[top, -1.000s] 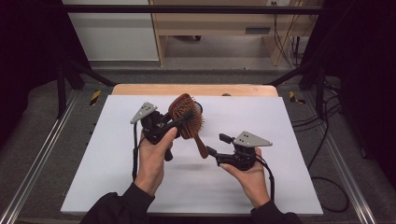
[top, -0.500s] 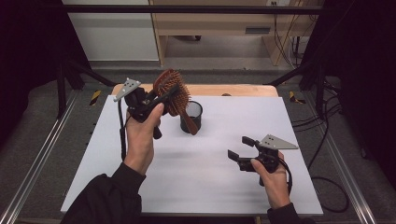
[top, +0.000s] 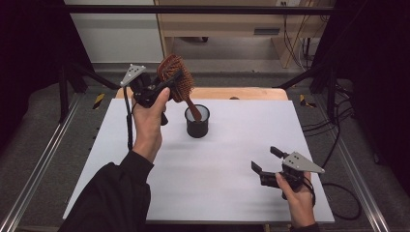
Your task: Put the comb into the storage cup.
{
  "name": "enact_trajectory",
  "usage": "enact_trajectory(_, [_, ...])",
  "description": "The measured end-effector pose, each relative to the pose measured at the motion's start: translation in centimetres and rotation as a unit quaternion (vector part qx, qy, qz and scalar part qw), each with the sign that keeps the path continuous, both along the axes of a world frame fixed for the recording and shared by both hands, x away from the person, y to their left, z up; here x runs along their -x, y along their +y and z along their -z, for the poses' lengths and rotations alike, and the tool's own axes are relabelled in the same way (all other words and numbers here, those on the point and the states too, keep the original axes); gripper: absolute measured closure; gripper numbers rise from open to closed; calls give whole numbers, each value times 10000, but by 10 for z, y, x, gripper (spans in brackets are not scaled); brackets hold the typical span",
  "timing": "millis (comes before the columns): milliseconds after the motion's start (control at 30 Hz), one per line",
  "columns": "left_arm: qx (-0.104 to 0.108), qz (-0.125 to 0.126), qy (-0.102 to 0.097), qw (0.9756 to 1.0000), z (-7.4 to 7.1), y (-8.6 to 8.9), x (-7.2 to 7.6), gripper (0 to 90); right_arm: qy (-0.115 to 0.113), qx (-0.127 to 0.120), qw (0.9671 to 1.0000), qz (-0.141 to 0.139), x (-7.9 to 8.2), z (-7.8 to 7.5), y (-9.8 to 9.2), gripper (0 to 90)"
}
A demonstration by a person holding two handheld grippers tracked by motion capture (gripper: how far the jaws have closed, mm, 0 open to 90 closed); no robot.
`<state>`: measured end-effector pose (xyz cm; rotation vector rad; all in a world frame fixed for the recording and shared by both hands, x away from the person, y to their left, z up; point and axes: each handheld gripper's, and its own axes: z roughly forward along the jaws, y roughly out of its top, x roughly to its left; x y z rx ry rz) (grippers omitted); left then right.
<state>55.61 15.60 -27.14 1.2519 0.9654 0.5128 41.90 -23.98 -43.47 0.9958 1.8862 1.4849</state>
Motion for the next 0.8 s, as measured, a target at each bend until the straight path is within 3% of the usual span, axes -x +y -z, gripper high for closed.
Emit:
enact_trajectory(233, [-26,-162,27,9999,4,-3,-14,513,-233,-133,9992,287,14,3,-21,68])
enact_trajectory(433, [-218,-221,50,9995,13,-11,-27,513,-419,-82,9980,466,21,4,-29,60])
enact_trajectory(800, [-416,-292,114,9986,20,-22,-44,512,-291,-44,9989,375,14,7,-24,55])
